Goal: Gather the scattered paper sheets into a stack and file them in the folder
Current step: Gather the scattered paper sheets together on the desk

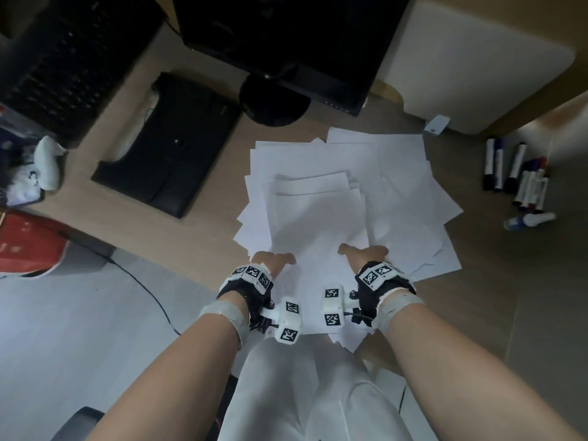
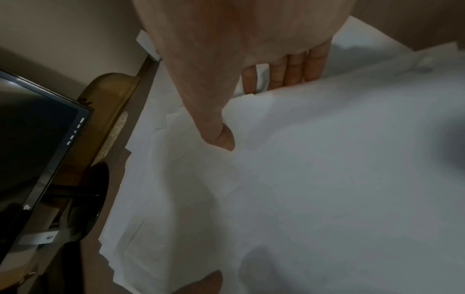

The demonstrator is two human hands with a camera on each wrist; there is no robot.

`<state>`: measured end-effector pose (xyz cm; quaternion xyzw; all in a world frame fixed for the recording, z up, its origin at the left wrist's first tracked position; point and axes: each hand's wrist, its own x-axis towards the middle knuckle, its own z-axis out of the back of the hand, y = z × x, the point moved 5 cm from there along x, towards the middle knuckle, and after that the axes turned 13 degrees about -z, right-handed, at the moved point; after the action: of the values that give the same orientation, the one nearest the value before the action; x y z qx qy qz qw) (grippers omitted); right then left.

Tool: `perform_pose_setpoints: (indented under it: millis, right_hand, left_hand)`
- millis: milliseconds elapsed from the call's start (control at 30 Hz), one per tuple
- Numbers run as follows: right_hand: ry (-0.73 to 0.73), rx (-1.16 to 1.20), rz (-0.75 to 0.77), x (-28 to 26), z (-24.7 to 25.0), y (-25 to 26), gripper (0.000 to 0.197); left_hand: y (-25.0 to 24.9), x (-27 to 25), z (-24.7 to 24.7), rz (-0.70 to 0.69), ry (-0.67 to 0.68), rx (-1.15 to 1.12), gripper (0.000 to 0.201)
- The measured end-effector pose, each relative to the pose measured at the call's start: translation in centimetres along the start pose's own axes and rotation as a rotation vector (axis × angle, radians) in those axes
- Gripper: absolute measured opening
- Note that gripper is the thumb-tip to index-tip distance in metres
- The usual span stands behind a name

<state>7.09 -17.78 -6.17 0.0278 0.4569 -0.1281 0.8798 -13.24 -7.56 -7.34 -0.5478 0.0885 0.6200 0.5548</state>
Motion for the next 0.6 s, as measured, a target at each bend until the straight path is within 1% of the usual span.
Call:
perform_pose_setpoints:
  millis: [67, 133, 167, 233, 267, 300, 333, 400, 433, 500, 533, 600]
  right_hand:
    - [-0.016, -0.029, -0.009, 1.5, -0.6, 0.4, 0.106]
    - [-0.021, -0.037, -0.022, 0.7, -0.3, 0.4, 0.111]
    - [-0.015, -0.03, -0.016, 0.3, 0.0, 0.4, 0.109]
    - [-0.006, -0.024, -0.003, 0.7, 0.2, 0.3, 0.104]
    - [0.006, -0.036, -0.005, 0.6, 0.3, 0.2, 0.106]
    - [0.03, -0.026, -0.018, 0.5, 0.3, 0.0, 0.106]
    - [0.071, 0.006, -0.026, 0.3, 0.4, -0.2, 0.099]
    - [0.137, 0.042, -0.021, 0.2, 0.6, -0.4, 0.079]
    - [0.158, 0.041, -0.021, 0.1, 0.7, -0.6, 0.075]
    - [0.171, 0.032, 0.015, 0.3, 1.0, -0.6, 0.076]
    - [0.162, 0.024, 0.043, 0.8, 1.1, -0.4, 0.075]
    - [0.173, -0.025, 0.113, 1.2, 1.4, -0.2, 0.057]
  left_hand:
    - [-0.4, 0.4, 0.1, -0.065, 0.046, 0.014, 0.057]
    - [-0.5, 0.7, 0.4, -0.033, -0.016, -0.1, 0.052]
    - [-0.5, 0.8, 0.7, -0.032, -0.062, -0.126, 0.055]
    - [0.1, 2.0, 0.3, -0.03, -0.093, -0.17, 0.083]
    - [0.1, 2.2, 0.2, -0.044, -0.092, -0.179, 0.091]
    - [0.0, 2.4, 0.0, -0.053, -0.079, -0.172, 0.089]
    - [-0.3, 2.2, -0.2, -0.074, -0.059, -0.145, 0.078]
    - [-0.8, 1.6, -0.7, -0.108, -0.01, -0.073, 0.053]
    - [-0.9, 1.5, -1.0, -0.125, 0.017, -0.036, 0.047]
    - [-0.8, 1.3, -1.3, -0.128, 0.058, 0.02, 0.042]
    - [-1.0, 1.3, -1.2, -0.119, 0.044, 0.045, 0.036]
    - [-1.3, 1.0, -1.0, -0.069, -0.009, 0.071, 0.019]
